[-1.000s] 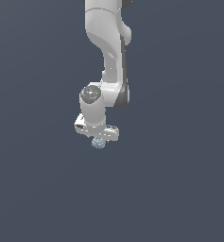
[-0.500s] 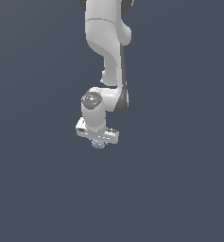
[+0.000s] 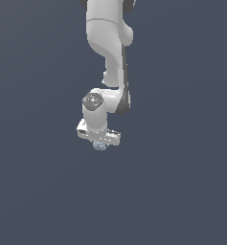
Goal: Pick up the object and move it to a goal position.
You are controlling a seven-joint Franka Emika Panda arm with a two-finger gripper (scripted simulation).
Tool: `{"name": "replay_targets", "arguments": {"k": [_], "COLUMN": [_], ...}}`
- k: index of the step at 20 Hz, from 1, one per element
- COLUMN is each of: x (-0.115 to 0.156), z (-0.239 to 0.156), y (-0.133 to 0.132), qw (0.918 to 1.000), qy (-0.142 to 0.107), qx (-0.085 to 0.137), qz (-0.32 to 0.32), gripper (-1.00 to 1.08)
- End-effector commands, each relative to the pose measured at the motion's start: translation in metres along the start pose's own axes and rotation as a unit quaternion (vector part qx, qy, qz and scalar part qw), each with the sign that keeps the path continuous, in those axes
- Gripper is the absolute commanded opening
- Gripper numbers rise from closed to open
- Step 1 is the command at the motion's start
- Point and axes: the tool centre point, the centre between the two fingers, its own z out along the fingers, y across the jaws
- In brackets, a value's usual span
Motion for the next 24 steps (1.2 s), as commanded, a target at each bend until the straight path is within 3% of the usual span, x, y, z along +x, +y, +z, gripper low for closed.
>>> {"name": "replay_targets", "arguments": {"k": [1,11,24], "x": [0.000,-0.016,-0.060], "z": [-0.001,-0.034,-0.133], "y": [-0.001,-0.039,-0.153], "qw": [1.0000,1.0000,1.0000], "qy": [0.000,0.000,0.000], "qx": [0.000,0.000,-0.001], "qz": [0.000,0.000,0.000], "gripper": [-1.00,-1.00,-1.00]}}
